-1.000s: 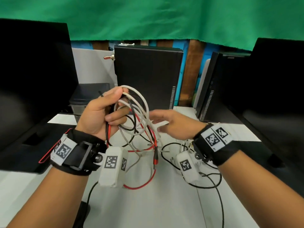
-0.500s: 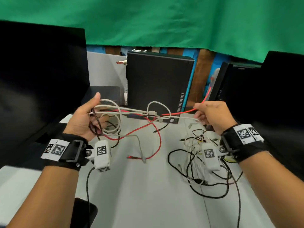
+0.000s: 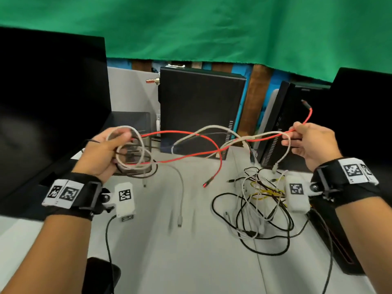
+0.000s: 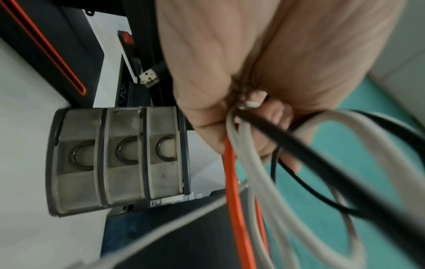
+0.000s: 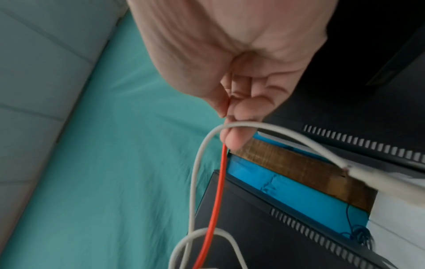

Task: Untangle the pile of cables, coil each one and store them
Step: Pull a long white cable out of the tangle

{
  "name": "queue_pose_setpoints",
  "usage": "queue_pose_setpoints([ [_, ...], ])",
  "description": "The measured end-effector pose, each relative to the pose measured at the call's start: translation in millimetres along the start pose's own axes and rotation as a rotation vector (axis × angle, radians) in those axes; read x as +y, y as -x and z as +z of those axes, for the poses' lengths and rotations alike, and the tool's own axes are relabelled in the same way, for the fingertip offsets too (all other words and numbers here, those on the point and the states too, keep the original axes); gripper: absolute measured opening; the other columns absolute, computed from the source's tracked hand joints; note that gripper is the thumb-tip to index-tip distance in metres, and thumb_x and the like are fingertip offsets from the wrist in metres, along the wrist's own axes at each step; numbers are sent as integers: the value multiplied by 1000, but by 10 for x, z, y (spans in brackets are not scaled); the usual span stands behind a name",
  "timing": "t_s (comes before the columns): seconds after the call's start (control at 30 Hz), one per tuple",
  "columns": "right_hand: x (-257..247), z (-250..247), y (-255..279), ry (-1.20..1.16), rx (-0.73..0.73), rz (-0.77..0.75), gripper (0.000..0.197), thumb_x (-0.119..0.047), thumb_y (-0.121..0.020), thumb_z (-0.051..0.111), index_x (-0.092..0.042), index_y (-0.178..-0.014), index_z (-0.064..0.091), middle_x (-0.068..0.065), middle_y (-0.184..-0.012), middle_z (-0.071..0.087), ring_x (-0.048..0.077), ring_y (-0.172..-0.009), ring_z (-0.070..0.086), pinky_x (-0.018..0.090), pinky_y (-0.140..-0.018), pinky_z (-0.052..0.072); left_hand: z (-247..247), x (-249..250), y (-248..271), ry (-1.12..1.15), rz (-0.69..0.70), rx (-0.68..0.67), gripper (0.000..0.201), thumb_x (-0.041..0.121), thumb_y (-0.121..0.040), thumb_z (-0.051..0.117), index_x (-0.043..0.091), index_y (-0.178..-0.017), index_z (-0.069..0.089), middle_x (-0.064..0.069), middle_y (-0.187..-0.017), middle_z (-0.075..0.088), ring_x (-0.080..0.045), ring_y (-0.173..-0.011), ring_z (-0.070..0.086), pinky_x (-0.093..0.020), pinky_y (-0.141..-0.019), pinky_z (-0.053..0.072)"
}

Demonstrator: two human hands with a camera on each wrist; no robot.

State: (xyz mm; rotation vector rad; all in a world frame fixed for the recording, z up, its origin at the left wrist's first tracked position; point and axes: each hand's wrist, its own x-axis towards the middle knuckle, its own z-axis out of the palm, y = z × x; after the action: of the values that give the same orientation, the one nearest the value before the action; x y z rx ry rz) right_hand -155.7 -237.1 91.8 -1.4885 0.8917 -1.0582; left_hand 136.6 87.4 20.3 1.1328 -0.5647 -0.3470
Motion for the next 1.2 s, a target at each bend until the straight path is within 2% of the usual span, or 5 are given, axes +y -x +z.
queue_pose_setpoints([
  [0.47, -758, 914, 453, 67, -369, -293, 25, -19, -105, 49, -14, -82, 56, 9, -66, 67, 12, -41, 59, 18, -33, 31, -79, -100, -51, -521, -132, 135, 14, 12, -98, 60, 14, -94, 73, -15, -81, 72, -9, -47, 55, -20, -46, 50],
  [0.73, -822, 1719, 820, 106, -463, -248, 27, -19, -104, 50, -10, -79, 56, 13, -66, 68, 18, -42, 64, 18, -33, 35, 78, 318, 144, -1239, -431, -144, 62, 59, -52, 82, 31, -106, 68, 8, -103, 72, -14, -96, 66, -40, -93, 54],
  [0.83, -760, 1814, 885, 152, -470, -251, 25, -20, -103, 52, -4, -85, 61, 18, -72, 70, 16, -42, 59, 19, -34, 36, 153, 620, 274, -1243, -357, -90, 42, 48, -60, 87, 30, -92, 65, 6, -106, 71, -15, -99, 65, -40, -95, 53],
  [0.97, -767, 1878, 962, 135, -496, -235, 25, -18, -103, 52, -1, -89, 63, 16, -72, 68, 16, -45, 58, 17, -36, 37, 356, 651, 325, -1202, -50, -140, 55, 43, -81, 79, 32, -129, 54, 16, -121, 58, -9, -113, 56, -35, -96, 50],
  [1.2, -676, 1807, 979, 94, -471, -168, 22, -26, -99, 61, -6, -91, 61, 11, -72, 70, 14, -49, 57, 20, -38, 37, 332, 339, 230, -1006, 38, -235, 18, 35, -96, 62, 28, -82, 71, 8, -74, 68, -4, -69, 63, -26, -68, 49],
])
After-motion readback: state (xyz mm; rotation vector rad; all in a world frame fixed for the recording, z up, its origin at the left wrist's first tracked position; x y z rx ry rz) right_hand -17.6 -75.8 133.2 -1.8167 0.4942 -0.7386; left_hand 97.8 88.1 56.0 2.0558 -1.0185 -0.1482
